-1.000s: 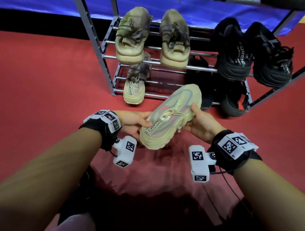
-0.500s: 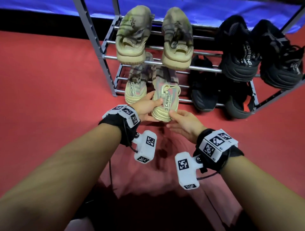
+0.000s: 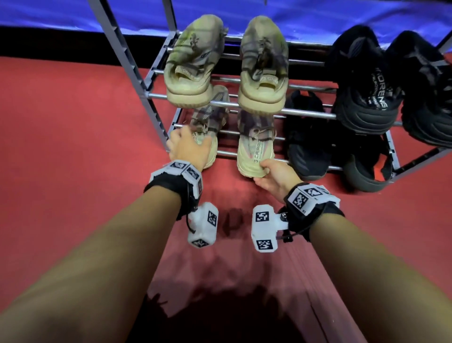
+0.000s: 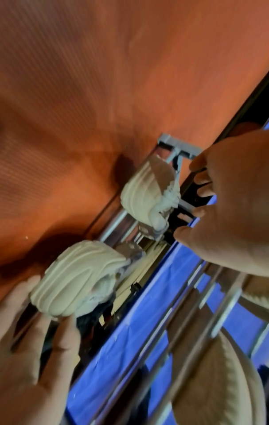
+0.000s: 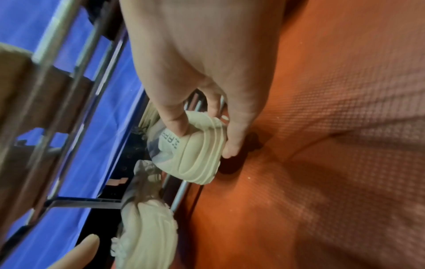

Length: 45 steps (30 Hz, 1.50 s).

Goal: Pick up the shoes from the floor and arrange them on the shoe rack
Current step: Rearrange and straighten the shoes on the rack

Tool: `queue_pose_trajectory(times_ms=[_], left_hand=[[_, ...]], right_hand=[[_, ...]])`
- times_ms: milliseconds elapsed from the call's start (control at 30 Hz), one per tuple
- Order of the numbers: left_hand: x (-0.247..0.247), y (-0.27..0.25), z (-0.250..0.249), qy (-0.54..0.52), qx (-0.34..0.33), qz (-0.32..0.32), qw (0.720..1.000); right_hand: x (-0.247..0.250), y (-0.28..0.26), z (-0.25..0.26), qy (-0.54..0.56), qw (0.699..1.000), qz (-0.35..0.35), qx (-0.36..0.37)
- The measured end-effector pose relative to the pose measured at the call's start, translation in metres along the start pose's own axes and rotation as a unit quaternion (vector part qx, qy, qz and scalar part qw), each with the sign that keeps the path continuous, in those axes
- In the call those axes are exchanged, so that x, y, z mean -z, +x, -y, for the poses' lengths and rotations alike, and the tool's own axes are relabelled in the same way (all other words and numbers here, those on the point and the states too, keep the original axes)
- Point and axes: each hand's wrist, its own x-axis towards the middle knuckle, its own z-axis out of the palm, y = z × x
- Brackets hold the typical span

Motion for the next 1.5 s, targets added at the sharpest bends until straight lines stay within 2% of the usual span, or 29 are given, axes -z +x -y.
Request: queue_pose_trajectory(times_ms=[67,133,233,400,533,767,1100,1267,1367,1433,1500], left_hand=[[-0.006,0.001,0.018,-0.039,0.054,0.003,0.998],[-0.013,0.008,0.034,-0.119,0.098,0.053,0.987],[-0.021,0.017,0.051,-0.189,0.136,0.091,0.968],[-0.017,0.026,0.049,-0.208,0.132,0.051,0.968],[-0.018,0.027,0.044,-0.187,0.129,0.056,0.972],[-0.022,0.024,0.041,-0.223,0.134,0.067,0.963],[-0.025,0.022,0.039,-0.222,0.148,0.066,0.961],[-0.026,0.018,0.040,-0.182,0.188,0.034,0.965],[-0.036,0.007,0.046,-0.195,0.242,-0.002,0.950],[-0.051,-0.003,0.051,-0.184,0.270,0.030,0.945],[-0.061,-0.024,0.035,-0.162,0.263,0.123,0.943]], right_hand=[[0.002,0.009,-0.008,0.022,0.999,-0.025,0.001],[0.006,0.015,-0.016,0.039,0.999,-0.035,-0.001],[0.006,0.018,-0.022,0.037,0.999,-0.013,0.013],[-0.005,0.023,-0.023,0.041,0.999,-0.021,0.026],[-0.003,0.029,-0.021,0.021,0.999,-0.019,0.032],[0.005,0.032,-0.016,0.003,1.000,0.001,0.012],[0.008,0.033,-0.017,-0.029,0.999,-0.017,0.020],[0.012,0.030,-0.017,-0.067,0.997,-0.023,0.019],[0.019,0.023,-0.014,-0.144,0.987,-0.035,0.067],[0.031,0.016,-0.010,-0.177,0.975,-0.054,0.124],[0.049,0.009,-0.007,-0.187,0.964,-0.080,0.173]])
